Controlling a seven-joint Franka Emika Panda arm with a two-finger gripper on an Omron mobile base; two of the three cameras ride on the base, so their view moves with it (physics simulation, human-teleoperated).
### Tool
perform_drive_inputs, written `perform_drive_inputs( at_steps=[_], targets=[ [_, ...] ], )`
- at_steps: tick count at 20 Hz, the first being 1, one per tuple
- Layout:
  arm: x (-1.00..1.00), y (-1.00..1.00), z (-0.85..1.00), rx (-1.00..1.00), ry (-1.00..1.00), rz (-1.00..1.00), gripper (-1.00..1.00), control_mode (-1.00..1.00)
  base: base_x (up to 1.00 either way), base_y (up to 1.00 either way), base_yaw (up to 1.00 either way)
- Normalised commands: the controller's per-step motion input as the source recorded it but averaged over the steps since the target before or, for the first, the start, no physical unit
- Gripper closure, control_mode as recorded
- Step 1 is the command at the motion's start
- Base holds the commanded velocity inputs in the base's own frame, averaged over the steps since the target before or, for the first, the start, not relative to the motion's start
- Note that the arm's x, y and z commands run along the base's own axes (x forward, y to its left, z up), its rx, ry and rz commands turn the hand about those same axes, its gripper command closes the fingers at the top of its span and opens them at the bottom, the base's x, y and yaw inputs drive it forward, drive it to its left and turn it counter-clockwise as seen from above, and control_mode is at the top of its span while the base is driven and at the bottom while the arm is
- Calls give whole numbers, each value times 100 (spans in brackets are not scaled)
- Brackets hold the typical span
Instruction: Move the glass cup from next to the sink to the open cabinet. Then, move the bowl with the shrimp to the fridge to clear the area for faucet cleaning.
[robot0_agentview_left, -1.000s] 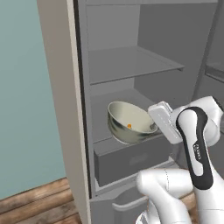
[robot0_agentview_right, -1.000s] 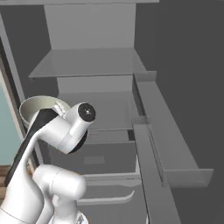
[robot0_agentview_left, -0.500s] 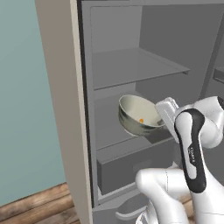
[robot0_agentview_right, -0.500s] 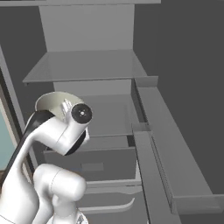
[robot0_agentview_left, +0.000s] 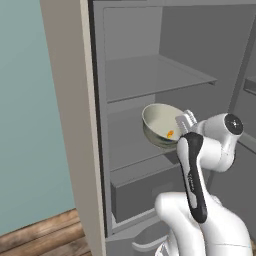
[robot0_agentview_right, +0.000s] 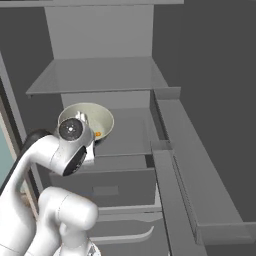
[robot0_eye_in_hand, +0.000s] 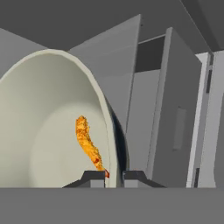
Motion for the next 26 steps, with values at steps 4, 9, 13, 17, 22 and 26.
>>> perform_drive_inputs(
  at_steps=[4,9,13,17,22,26],
  targets=[
    [58,0,-17,-3,9,-1,100,-100,0,0,0],
    [33,0,-45,-7,11,0,100,-100,0,0,0],
    [18,0,-44,-6,3,0,100,-100,0,0,0],
    [25,0,-34,-4,0,0,100,-100,0,0,0],
    [58,0,-26,-2,0,0,100,-100,0,0,0],
    [85,0,-23,-1,0,0,100,-100,0,0,0]
  ],
)
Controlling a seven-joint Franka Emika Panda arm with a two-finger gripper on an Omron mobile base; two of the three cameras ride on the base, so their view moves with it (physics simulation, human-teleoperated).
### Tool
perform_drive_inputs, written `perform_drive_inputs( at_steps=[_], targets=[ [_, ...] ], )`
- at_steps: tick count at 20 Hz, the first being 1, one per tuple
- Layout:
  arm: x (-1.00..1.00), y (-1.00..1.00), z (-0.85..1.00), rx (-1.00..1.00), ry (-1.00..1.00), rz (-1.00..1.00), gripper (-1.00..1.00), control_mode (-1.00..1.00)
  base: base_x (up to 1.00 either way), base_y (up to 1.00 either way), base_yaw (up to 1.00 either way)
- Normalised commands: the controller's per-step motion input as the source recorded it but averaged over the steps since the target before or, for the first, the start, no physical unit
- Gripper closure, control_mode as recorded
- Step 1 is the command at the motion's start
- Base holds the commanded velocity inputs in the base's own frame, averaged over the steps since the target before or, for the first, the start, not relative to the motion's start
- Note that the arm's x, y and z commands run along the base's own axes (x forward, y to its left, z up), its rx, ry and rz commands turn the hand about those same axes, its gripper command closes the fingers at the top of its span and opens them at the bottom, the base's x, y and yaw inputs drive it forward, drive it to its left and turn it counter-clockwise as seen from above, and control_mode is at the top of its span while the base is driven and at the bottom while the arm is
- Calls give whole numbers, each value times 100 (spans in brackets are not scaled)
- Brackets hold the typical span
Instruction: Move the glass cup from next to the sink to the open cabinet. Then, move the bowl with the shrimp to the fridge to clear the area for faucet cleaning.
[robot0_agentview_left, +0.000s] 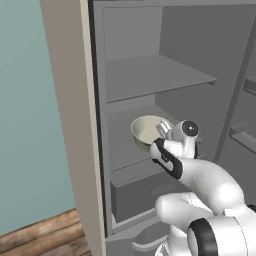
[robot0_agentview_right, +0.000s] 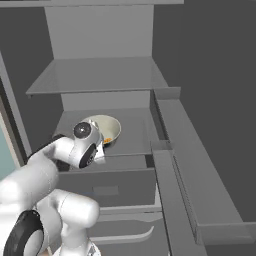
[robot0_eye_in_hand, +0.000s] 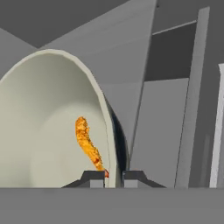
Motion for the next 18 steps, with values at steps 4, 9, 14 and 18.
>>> perform_drive_inputs(
  at_steps=[4,9,14,18],
  targets=[
    [86,0,-17,0,3,0,100,-100,0,0,0],
    [52,0,-24,-2,1,0,100,-100,0,0,0],
    [55,0,-12,-1,0,0,100,-100,0,0,0],
    [23,0,0,0,0,0,-100,-100,0,0,0]
  ],
)
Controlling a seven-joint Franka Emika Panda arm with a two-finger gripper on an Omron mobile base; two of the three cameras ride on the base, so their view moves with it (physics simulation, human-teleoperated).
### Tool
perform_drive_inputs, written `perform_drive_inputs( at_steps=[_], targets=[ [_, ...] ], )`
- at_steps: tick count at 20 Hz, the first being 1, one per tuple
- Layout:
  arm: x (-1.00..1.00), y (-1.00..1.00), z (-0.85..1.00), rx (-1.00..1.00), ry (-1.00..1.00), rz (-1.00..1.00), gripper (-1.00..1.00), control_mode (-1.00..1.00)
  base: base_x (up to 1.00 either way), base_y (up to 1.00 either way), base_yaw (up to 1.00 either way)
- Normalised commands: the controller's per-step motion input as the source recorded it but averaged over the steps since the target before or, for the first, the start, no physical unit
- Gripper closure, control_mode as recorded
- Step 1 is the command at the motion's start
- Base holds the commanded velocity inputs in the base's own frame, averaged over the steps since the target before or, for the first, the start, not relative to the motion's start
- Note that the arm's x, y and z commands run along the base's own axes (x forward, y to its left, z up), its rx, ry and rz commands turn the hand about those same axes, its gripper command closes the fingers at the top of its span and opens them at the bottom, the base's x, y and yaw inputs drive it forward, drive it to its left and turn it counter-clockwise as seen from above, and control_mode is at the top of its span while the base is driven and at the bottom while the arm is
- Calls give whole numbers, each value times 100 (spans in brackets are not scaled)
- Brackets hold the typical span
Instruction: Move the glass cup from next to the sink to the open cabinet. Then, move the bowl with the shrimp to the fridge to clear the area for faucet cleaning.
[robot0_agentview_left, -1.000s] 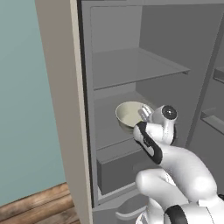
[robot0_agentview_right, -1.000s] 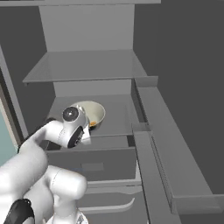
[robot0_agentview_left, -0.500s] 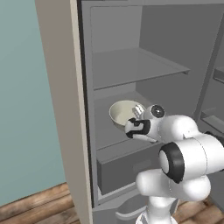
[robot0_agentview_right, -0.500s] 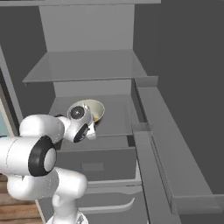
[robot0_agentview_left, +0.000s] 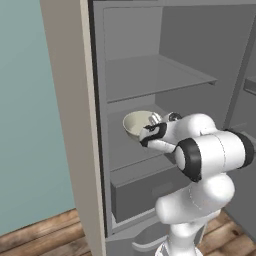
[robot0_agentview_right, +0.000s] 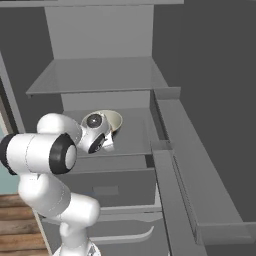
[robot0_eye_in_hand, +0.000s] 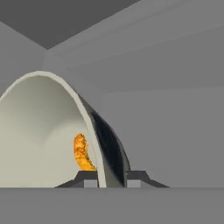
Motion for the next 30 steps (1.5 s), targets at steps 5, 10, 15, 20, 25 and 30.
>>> perform_drive_inputs(
  at_steps=[5,10,15,20,25,30],
  targets=[
    [-17,0,0,0,-4,0,-100,-100,0,0,0],
    [-46,0,61,0,-24,0,-100,-100,0,0,0],
    [-51,-1,100,0,-28,0,-100,-100,0,0,0],
    [-98,-27,85,7,-9,-8,-100,-100,0,0,0],
    [-100,-52,80,15,0,-13,-100,-100,0,0,0],
    [-100,-11,100,1,-38,-5,-100,-100,0,0,0]
  ],
)
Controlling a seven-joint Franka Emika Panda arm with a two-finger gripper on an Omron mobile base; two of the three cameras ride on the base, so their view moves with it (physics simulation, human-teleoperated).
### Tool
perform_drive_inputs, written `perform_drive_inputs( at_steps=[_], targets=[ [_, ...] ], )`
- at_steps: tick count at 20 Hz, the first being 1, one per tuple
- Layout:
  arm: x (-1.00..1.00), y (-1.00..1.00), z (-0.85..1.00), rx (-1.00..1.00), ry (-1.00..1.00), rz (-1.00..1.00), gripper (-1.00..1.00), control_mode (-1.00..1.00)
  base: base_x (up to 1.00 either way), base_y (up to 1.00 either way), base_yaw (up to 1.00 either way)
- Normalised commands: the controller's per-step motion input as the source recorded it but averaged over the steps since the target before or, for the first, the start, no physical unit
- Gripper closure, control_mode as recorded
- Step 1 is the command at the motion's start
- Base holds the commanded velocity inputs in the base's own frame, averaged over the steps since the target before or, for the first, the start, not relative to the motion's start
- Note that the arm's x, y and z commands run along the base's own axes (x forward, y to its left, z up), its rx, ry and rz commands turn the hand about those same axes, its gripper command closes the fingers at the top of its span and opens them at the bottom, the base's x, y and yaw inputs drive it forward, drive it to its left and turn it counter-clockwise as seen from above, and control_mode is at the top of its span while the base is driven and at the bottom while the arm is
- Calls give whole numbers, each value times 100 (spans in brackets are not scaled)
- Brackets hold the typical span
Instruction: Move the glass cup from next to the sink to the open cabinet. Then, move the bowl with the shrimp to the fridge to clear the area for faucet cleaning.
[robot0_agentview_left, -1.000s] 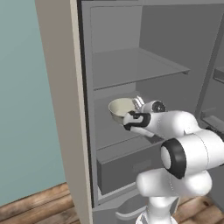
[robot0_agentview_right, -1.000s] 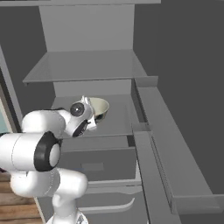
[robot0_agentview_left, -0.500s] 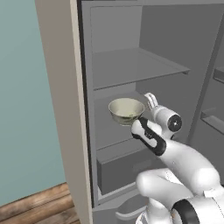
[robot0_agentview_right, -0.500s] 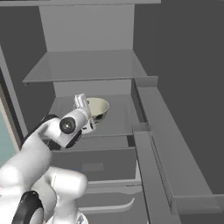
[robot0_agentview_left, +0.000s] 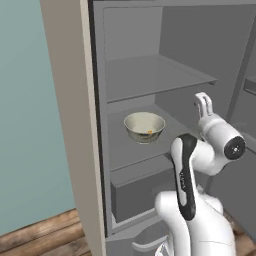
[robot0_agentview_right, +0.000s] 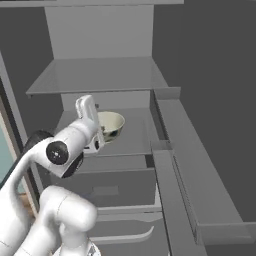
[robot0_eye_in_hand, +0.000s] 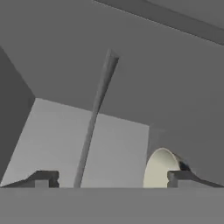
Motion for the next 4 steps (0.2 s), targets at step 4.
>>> perform_drive_inputs(
  at_steps=[4],
  targets=[
    [-100,3,73,-5,-76,-1,-100,-100,0,0,0]
  ],
)
